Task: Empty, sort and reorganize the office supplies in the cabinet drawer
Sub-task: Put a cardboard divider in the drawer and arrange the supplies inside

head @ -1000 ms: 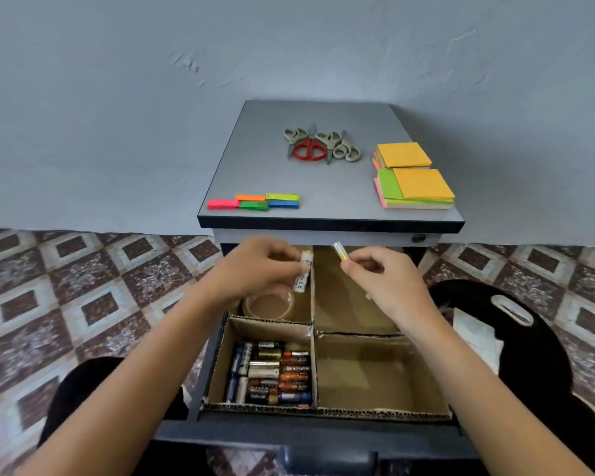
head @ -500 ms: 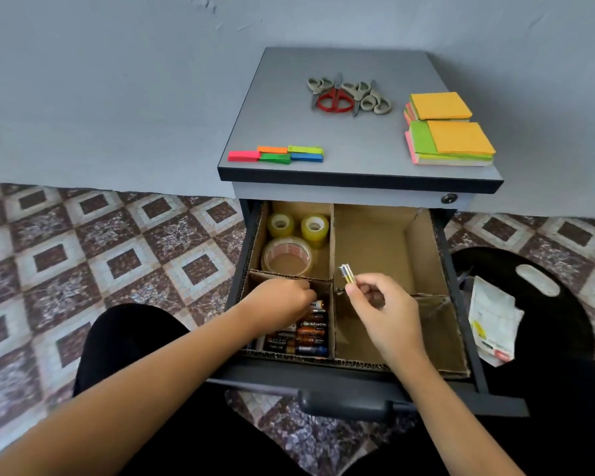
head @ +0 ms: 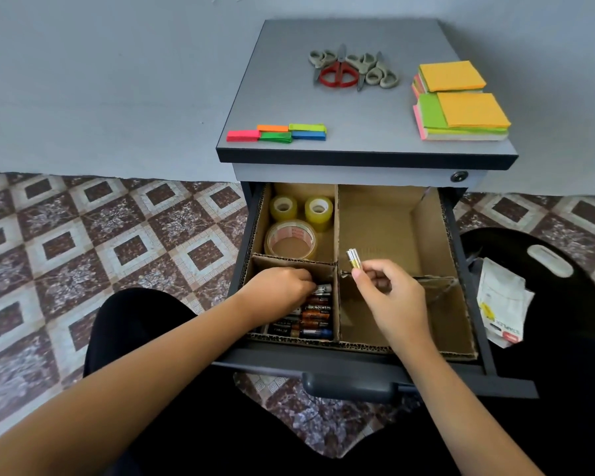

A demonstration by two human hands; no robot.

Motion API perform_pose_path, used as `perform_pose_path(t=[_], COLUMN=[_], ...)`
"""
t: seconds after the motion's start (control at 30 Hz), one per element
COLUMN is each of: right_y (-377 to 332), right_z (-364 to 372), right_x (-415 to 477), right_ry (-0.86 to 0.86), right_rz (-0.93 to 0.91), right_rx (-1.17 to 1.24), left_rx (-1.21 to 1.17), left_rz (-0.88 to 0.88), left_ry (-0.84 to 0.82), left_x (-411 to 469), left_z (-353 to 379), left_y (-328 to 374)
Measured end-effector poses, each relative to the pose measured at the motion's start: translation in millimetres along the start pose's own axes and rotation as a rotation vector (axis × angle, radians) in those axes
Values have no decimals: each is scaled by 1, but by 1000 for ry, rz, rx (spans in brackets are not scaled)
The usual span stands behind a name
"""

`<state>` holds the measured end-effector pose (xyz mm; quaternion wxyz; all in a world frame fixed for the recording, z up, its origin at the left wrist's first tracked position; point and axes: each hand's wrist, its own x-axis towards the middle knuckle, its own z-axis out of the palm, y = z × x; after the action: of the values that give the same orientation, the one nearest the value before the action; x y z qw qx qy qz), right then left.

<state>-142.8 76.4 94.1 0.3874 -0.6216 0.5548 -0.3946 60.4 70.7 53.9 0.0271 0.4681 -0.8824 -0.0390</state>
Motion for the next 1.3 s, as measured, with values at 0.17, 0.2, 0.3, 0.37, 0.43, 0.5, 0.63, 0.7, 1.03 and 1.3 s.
perform_pose_path(t=[0.17,0.2,0.3,0.37,0.43,0.5,0.63,0.7,1.03,1.3], right_y=[1,1,1,0,1,1,0,0,-1,-2], right_z=[1,1,1,1,1,1,0,0,1,2], right_x=[0,0,1,0,0,0,0,0,1,1], right_ry=[0,-1,-5,-10,-11,-10,-12,-9,-7,-19], right_rz=[12,12,14,19,18,17,19,22,36,27], right_rx=[9,9,15,14,10,10,16,22,40,19], left_rx=[227,258,289,277,251,241,224,137,-363,-395], left_rz=[-115,-130,-198,-263,-310,-345,-400,-412,-626,-684], left_ry=[-288,-303,-317,-297,-271,-248,-258,-272,-182,-69], left_x=[9,11,11,9,9,9,9,9,8,5], left_z=[-9,-11,-10,-9,-9,-8,-10,-11,-9,-12], left_y=[10,12,12,11,10,9,12,12,9,15])
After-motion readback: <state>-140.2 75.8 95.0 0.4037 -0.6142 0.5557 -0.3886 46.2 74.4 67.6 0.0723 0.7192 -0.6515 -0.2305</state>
